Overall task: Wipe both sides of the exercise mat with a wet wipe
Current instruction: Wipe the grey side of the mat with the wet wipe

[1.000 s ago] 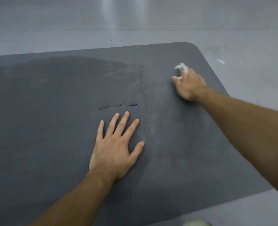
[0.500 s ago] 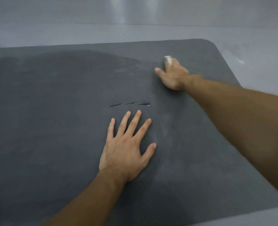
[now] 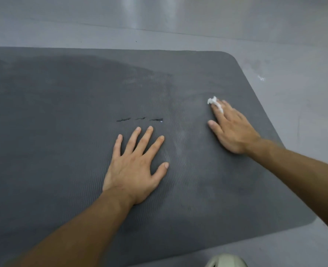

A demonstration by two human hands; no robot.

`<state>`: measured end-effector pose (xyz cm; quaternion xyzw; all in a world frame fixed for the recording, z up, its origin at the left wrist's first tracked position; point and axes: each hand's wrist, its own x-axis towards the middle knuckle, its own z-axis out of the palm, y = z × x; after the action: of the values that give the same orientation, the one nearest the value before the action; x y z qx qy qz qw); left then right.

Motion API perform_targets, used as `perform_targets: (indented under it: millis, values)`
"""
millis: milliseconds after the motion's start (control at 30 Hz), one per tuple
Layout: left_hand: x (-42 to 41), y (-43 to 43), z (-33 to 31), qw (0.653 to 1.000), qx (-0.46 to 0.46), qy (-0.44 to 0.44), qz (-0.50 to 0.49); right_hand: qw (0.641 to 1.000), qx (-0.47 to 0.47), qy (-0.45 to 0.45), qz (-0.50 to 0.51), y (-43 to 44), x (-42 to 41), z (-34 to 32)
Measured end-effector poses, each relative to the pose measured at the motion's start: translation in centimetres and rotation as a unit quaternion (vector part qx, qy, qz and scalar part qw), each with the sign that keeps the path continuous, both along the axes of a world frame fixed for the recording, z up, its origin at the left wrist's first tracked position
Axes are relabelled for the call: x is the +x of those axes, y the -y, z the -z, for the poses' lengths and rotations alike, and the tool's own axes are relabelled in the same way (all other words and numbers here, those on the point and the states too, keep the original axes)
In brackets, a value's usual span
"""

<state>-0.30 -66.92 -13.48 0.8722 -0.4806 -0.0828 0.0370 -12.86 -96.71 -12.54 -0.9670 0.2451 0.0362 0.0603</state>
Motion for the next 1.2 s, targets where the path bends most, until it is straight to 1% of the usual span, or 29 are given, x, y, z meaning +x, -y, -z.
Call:
perform_targets:
  millis: [100, 233, 300, 333, 400, 500, 567, 633, 700, 800, 900, 933, 1000, 1100, 1200]
  values:
    - [0.0, 0.1, -0.1, 1.000, 0.004, 0.003, -0.001, 0.990, 0.020, 0.001, 0.137, 4.5, -0.5, 0.2]
    - [0.0, 0.1, 0.1, 1.000, 0.003, 0.004, -0.001, 0.968, 0.061, 0.013, 0.242, 6.7, 4.5, 0.0]
    - [0.0, 0.0, 0.1, 1.000, 0.000, 0.004, -0.001, 0.958, 0.077, 0.015, 0.277, 7.0, 7.5, -0.3]
    - [0.1, 0.1, 0.1, 1.000, 0.001, 0.004, 0.001, 0.957, 0.087, 0.009, 0.276, 6.7, 8.9, -0.4]
    - [0.1, 0.0, 0.1, 1.000, 0.005, 0.003, 0.001, 0.970, 0.097, -0.002, 0.222, 5.4, 11.4, -0.8]
    - [0.0, 0.1, 0.0, 1.000, 0.004, 0.006, 0.000, 0.992, 0.087, 0.001, 0.093, 1.7, 13.9, -1.0]
    - [0.0, 0.0, 0.0, 1.000, 0.006, 0.008, 0.001, 0.997, 0.078, -0.002, -0.004, -1.2, 14.2, -0.5]
    - [-0.1, 0.1, 0.0, 1.000, 0.006, 0.009, 0.001, 0.994, 0.062, -0.003, -0.088, -3.8, 12.6, 0.0]
    - [-0.1, 0.1, 0.0, 1.000, 0.005, 0.007, -0.001, 0.986, 0.055, 0.000, -0.157, -5.8, 8.8, 0.0]
    - [-0.1, 0.1, -0.1, 1.000, 0.005, 0.006, -0.003, 0.978, 0.050, -0.006, -0.201, -8.5, 0.3, -0.8]
    - [-0.1, 0.0, 0.0, 1.000, 0.001, 0.003, -0.004, 0.979, 0.030, -0.022, -0.202, -10.2, -8.6, -1.6]
    - [-0.1, 0.0, 0.0, 1.000, 0.001, 0.003, -0.003, 0.981, 0.020, -0.029, -0.190, -9.9, -11.1, -1.7]
    - [-0.1, 0.0, 0.1, 1.000, -0.001, 0.002, -0.003, 0.991, 0.007, -0.047, -0.128, -8.1, -14.7, -1.8]
    - [-0.1, -0.1, 0.1, 1.000, 0.004, 0.005, -0.002, 0.998, -0.001, -0.062, -0.014, -4.1, -16.5, -1.4]
    - [-0.1, -0.1, 0.1, 1.000, 0.004, 0.005, 0.000, 0.998, 0.010, -0.022, 0.061, -1.8, -13.6, 0.2]
